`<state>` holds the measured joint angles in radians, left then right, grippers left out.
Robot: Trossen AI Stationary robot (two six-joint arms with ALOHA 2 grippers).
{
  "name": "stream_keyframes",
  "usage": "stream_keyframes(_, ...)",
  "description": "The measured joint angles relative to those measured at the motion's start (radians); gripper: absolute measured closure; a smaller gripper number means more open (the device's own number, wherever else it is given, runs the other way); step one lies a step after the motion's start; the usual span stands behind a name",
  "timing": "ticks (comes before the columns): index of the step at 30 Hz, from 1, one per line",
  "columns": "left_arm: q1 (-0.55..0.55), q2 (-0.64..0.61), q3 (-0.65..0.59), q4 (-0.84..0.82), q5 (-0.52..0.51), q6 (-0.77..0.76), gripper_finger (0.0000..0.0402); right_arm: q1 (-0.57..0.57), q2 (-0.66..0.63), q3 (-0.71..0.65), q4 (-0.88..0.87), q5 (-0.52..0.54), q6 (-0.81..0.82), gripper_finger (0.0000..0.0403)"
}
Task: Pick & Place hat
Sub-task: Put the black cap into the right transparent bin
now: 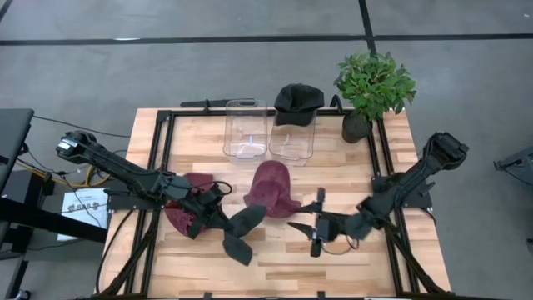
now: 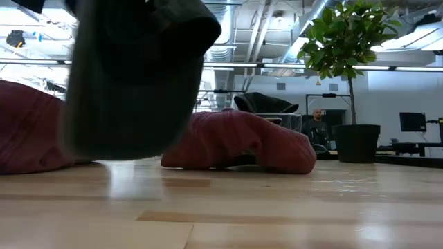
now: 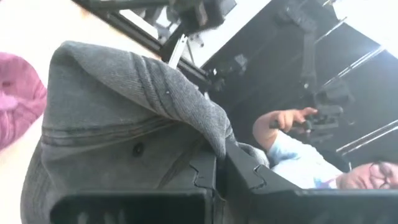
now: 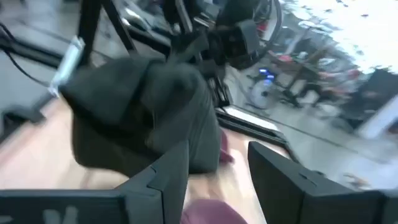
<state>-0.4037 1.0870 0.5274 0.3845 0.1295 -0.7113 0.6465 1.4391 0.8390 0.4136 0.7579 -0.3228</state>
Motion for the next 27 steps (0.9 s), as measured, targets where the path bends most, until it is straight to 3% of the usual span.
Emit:
stream_keyframes(12, -0.008, 0.000, 0.000, -0.070, -0.002, 0.000, 0.0389, -0.307, 0.005, 0.110, -0.127, -0.571, 0.208, 0.0259)
stream_keyframes(19, -0.008, 0.000, 0.000, -0.078, -0.002, 0.008, 0.0389, -0.410, 0.074, 0.175, -0.152, -0.750, 0.202, 0.0265)
stream_keyframes(27, -0.011, 0.011, 0.001, -0.100, -0.002, 0.020, 0.0389, -0.433, 0.253, 0.368, -0.283, -0.786, 0.105, 0.0263)
